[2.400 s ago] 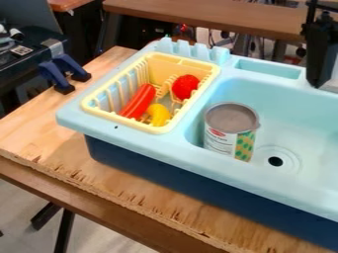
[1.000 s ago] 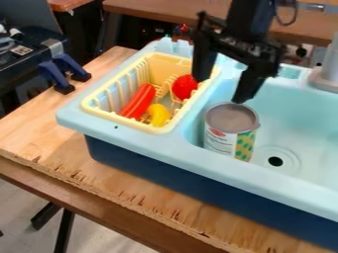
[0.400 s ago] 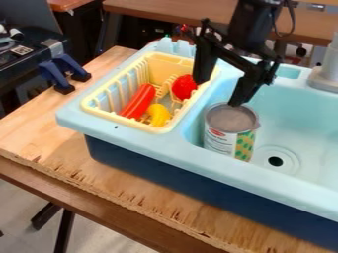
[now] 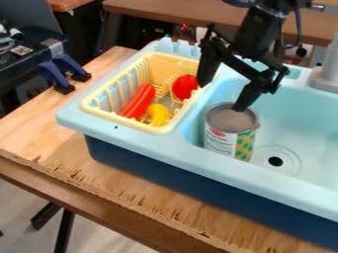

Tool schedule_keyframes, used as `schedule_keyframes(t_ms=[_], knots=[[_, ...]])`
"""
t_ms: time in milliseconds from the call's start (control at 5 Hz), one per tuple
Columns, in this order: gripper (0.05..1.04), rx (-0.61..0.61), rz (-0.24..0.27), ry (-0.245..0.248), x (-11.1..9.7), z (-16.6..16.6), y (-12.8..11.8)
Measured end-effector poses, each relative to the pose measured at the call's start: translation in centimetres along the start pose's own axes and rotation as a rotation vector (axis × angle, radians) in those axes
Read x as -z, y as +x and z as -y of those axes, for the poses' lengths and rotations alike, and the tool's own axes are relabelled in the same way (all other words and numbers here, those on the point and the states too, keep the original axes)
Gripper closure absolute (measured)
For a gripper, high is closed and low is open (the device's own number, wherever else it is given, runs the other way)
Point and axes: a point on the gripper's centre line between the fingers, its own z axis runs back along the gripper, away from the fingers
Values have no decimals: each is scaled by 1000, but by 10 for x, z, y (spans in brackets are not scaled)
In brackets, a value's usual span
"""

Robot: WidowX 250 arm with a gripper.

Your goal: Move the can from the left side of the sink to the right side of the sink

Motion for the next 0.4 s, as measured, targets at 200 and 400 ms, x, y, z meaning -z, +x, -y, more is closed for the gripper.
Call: schedule_keyframes(t_ms=[200,400], knots=[[85,7,-43,58,6,10,-5],[85,1,-57,81,11,15,-4]])
